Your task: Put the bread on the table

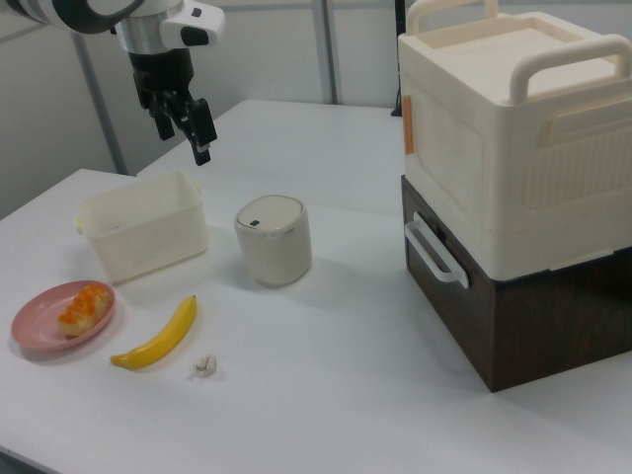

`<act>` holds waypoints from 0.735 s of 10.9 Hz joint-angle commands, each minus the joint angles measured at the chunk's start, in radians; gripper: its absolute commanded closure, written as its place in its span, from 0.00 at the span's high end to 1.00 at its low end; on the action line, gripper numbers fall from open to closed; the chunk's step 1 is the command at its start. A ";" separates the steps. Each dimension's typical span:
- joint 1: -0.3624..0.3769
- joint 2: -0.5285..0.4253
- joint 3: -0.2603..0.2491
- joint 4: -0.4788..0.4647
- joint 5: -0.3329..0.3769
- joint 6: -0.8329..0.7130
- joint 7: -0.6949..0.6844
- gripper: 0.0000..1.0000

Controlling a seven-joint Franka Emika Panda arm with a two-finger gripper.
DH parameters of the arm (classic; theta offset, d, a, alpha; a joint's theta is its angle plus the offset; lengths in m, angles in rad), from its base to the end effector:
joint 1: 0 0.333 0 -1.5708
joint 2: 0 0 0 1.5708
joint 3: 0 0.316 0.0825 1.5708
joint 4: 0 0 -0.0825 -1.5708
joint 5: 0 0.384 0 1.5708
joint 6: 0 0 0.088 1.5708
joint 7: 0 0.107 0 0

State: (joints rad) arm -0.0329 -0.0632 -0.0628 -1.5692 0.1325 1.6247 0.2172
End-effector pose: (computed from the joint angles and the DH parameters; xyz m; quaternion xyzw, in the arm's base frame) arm 0.5390 -0.0394 0.6658 -0.9838 0.1549 -0.0549 0.0716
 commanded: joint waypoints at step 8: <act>-0.021 -0.015 -0.011 0.021 -0.045 -0.078 -0.009 1.00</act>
State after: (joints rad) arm -0.0603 -0.0709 -0.0720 -1.5516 0.1086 1.5742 0.2160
